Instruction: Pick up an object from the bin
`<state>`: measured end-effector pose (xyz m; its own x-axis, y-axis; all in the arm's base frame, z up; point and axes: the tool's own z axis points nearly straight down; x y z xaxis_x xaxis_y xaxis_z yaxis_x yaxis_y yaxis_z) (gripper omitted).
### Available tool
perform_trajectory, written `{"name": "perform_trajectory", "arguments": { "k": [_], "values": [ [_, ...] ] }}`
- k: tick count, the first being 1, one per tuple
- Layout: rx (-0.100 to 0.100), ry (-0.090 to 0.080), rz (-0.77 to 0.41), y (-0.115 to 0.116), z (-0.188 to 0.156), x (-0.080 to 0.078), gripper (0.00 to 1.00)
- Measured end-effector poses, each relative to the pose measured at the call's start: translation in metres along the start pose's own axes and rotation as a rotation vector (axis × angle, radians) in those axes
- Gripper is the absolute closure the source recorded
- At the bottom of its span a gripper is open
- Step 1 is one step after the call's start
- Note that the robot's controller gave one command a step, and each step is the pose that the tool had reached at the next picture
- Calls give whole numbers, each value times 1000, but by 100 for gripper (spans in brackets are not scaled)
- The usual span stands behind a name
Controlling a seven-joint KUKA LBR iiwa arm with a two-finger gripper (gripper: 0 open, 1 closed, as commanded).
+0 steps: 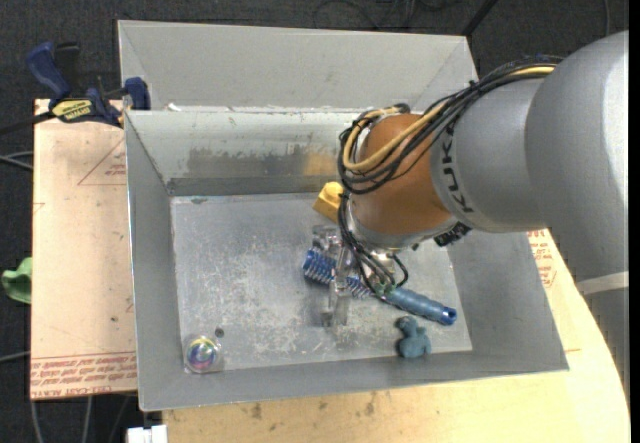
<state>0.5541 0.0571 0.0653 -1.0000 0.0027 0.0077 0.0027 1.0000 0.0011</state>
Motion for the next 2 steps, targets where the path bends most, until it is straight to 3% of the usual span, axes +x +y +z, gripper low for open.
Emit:
{"name": "perform_trajectory", "arguments": {
  "k": [1, 2],
  "values": [
    [-1, -8, 180, -4, -35, 14, 0],
    [-1, -6, 274, 3, -37, 27, 0]
  ]
}}
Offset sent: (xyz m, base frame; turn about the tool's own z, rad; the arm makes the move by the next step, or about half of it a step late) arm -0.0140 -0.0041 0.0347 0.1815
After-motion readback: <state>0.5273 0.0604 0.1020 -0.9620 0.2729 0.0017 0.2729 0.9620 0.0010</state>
